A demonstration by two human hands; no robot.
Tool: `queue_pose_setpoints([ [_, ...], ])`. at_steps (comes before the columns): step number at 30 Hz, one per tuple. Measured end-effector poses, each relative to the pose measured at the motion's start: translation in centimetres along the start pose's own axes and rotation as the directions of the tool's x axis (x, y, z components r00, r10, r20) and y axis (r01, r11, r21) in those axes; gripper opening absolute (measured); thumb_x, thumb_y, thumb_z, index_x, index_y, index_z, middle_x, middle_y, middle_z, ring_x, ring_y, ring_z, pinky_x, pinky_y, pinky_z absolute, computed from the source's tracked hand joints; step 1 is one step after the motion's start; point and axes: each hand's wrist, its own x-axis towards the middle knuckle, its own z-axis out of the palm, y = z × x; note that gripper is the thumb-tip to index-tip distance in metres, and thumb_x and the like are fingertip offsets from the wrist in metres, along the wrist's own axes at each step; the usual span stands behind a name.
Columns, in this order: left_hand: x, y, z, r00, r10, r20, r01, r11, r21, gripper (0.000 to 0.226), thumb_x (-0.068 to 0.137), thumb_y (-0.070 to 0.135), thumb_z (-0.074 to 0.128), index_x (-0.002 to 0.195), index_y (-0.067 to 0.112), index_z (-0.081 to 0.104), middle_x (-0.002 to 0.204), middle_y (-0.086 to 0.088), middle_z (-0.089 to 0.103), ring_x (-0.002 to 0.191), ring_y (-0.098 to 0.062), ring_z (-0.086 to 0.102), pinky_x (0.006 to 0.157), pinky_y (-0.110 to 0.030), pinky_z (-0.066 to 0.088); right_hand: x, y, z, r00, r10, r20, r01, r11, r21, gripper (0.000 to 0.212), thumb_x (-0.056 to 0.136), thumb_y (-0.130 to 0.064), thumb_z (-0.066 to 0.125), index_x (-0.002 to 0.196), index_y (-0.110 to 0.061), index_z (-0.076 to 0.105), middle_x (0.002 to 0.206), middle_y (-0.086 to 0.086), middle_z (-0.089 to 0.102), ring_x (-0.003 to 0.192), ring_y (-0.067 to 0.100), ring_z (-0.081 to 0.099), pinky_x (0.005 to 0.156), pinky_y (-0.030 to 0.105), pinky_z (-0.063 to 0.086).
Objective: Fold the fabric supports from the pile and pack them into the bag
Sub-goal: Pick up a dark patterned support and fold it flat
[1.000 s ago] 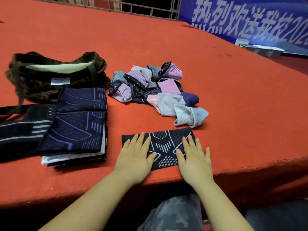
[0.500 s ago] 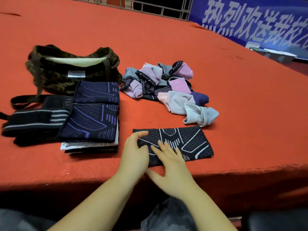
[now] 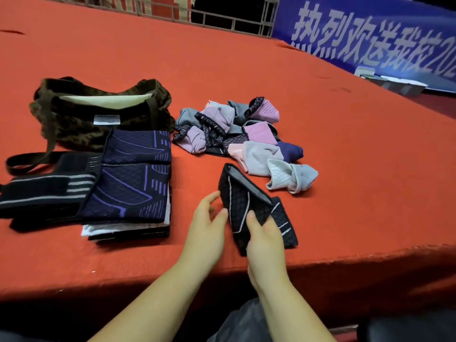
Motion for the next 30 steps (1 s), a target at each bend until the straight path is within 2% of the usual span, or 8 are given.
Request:
queue_pose_setpoints([
  [2,0.4,-0.7,0.8,0.994,0.068,0.084,-0.081,0.982,0.17,0.047,0.095,0.009,0.049,0.14,0.018,0.038,0.149,-0.001,0.034,0.138,-0.012,0.03,0.114,-0.021,0.019,0.0,0.0,-0.5,1.0,0.011,-0.003,-0.01,0.998,0.064,0.033,0.09,0.005,0.047,0.11,-0.02,0.056,0.112,0.003,0.067,0.106,0.014,0.064,0.101,0.04,0.045],
  [4,0.8,-0.8,1.3,0.978,0.136,0.158,-0.182,0.93,0.321,0.055,0.097,0.018,0.048,0.147,0.018,0.027,0.157,-0.002,0.016,0.145,-0.01,0.014,0.115,-0.019,0.007,0.3,-0.3,-1.9,0.998,-0.048,-0.044,0.05,0.998,0.039,0.057,0.083,0.017,0.045,0.117,-0.028,0.047,0.111,-0.002,0.064,0.096,0.003,0.065,0.092,0.025,0.051],
  [7,1.4,-0.9,2.0,0.948,0.141,0.284,-0.274,0.816,0.508,0.062,0.098,0.036,0.041,0.151,0.025,0.01,0.159,0.0,-0.006,0.147,-0.013,-0.001,0.117,-0.028,0.003,0.7,-0.6,-4.1,0.984,-0.164,-0.067,0.135,0.938,-0.32,0.074,0.076,0.009,0.055,0.132,-0.034,0.035,0.114,-0.015,0.057,0.098,0.001,0.061,0.086,0.011,0.044],
  [12,2.1,-1.1,3.5,0.897,0.049,0.438,-0.394,0.535,0.747,0.065,0.099,0.048,0.029,0.152,0.026,-0.001,0.157,-0.001,-0.02,0.145,-0.016,-0.017,0.116,-0.034,-0.008,1.5,0.4,-6.8,0.969,-0.235,-0.081,0.109,0.692,-0.714,0.066,0.074,-0.006,0.063,0.135,-0.022,0.046,0.128,-0.004,0.054,0.121,0.017,0.048,0.104,0.034,0.033],
  [18,2.3,-1.6,3.9,0.874,-0.022,0.485,-0.435,0.41,0.802,0.066,0.098,0.051,0.026,0.152,0.023,-0.001,0.159,0.0,-0.014,0.145,-0.017,-0.016,0.116,-0.038,-0.011,1.8,1.5,-7.8,0.968,-0.222,-0.116,0.031,0.567,-0.823,0.06,0.071,-0.017,0.066,0.128,-0.027,0.051,0.121,-0.001,0.051,0.116,0.022,0.043,0.096,0.034,0.028],
  [24,2.5,-1.6,3.9,0.879,-0.019,0.477,-0.42,0.444,0.792,0.069,0.096,0.053,0.033,0.152,0.023,0.007,0.16,-0.002,-0.008,0.147,-0.018,-0.008,0.118,-0.037,-0.002,4.0,0.3,-8.4,0.99,-0.04,-0.134,-0.096,0.502,-0.859,0.053,0.081,-0.045,0.063,0.128,-0.027,0.047,0.119,-0.005,0.062,0.118,0.021,0.05,0.097,0.035,0.031],
  [27,2.5,-1.3,3.3,0.979,0.111,0.173,-0.203,0.662,0.721,0.063,0.087,0.044,0.058,0.141,0.021,0.037,0.149,-0.006,0.034,0.138,-0.021,0.031,0.112,-0.031,0.022,4.9,-0.4,-8.6,0.989,0.105,-0.108,-0.143,0.42,-0.896,0.046,0.079,-0.053,0.063,0.115,-0.027,0.052,0.113,-0.007,0.065,0.115,0.021,0.054,0.093,0.035,0.033],
  [30,3.1,-0.2,2.4,0.995,-0.09,0.047,0.033,0.725,0.688,0.047,0.082,0.046,0.064,0.12,0.021,0.051,0.119,-0.001,0.059,0.116,-0.023,0.054,0.097,-0.034,0.041,5.2,-1.0,-8.6,0.983,0.154,-0.101,-0.154,0.382,-0.911,0.038,0.078,-0.054,0.064,0.101,-0.025,0.054,0.108,-0.005,0.066,0.111,0.022,0.057,0.089,0.034,0.034],
])
